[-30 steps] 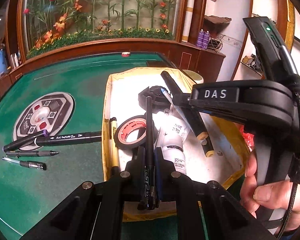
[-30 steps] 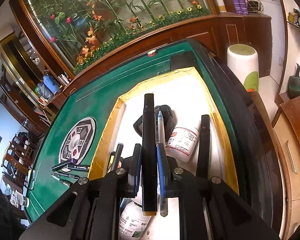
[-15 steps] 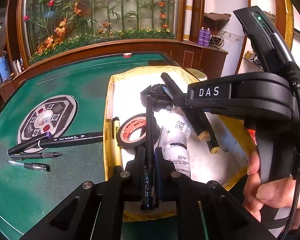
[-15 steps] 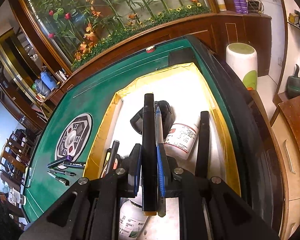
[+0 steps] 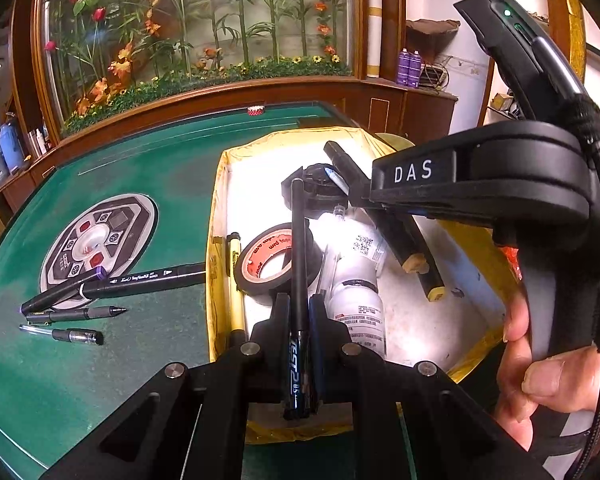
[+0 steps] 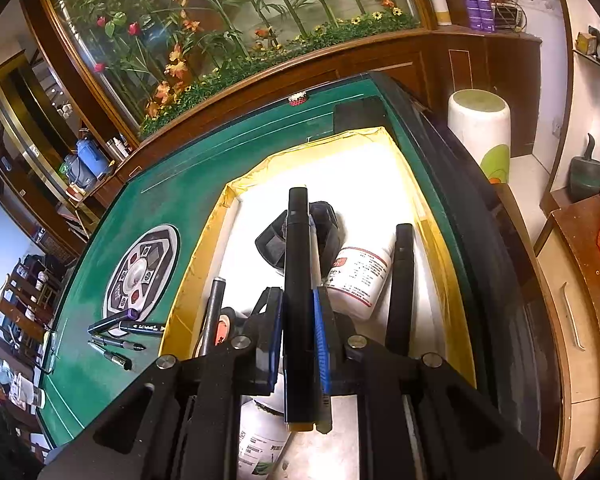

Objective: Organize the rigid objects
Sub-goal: 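Lower the pen and marker into the tray and open both tools, then move both open tools back over the remaining pens on the table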

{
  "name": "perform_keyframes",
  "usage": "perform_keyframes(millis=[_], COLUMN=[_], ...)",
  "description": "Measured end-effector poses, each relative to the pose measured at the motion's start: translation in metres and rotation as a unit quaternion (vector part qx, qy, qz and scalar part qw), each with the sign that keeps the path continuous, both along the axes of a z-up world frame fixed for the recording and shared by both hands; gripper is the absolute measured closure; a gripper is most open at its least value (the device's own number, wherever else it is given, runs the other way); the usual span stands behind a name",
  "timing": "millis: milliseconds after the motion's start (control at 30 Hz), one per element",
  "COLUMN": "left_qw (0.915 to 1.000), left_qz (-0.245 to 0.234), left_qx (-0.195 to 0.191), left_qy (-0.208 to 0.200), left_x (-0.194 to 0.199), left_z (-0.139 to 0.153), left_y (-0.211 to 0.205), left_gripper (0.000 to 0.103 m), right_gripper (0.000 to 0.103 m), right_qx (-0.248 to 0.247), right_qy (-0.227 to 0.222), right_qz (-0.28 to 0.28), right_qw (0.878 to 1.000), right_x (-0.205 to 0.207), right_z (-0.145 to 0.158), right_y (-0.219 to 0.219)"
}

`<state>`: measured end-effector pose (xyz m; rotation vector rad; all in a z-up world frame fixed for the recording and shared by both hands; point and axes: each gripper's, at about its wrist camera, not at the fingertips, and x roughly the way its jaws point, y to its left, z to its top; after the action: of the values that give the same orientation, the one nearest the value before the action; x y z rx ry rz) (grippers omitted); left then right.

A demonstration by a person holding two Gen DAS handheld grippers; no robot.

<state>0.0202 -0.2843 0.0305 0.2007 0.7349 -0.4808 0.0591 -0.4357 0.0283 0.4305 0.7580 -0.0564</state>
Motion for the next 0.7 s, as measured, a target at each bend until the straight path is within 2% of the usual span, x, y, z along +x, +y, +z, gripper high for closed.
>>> perform_keyframes(millis=[300, 467, 567, 700], left_qw=[1.0, 0.9999, 0.9994, 0.9987], left_qz=[-0.004, -0.001, 0.002, 0.015], left_qx=[0.0, -0.012, -0.025, -0.03], left_qy=[0.002, -0.012, -0.023, -0.037], left_x=[-0.001, -0.005, -0.007, -0.01], left_z=[-0.002, 0.004, 0.01, 0.015], left_y=[0.0, 0.003, 0.007, 0.015], left_gripper=[0.094, 0.07, 0.063, 0.06], right_gripper=[0.086, 0.086, 0.086, 0.086], right_qx=[-0.001, 0.0, -0.005, -0.002], right_qy=[0.001, -0.012, -0.025, -0.036], right_qz=[-0.008, -0.016, -0.024, -0.029], right_qw=[1.0, 1.0, 0.999, 0.999], right_x=[-0.002, -0.007, -0.012, -0.015], right_z=[0.0, 0.005, 0.011, 0.016], right_y=[-0.005, -0.007, -0.009, -0.011])
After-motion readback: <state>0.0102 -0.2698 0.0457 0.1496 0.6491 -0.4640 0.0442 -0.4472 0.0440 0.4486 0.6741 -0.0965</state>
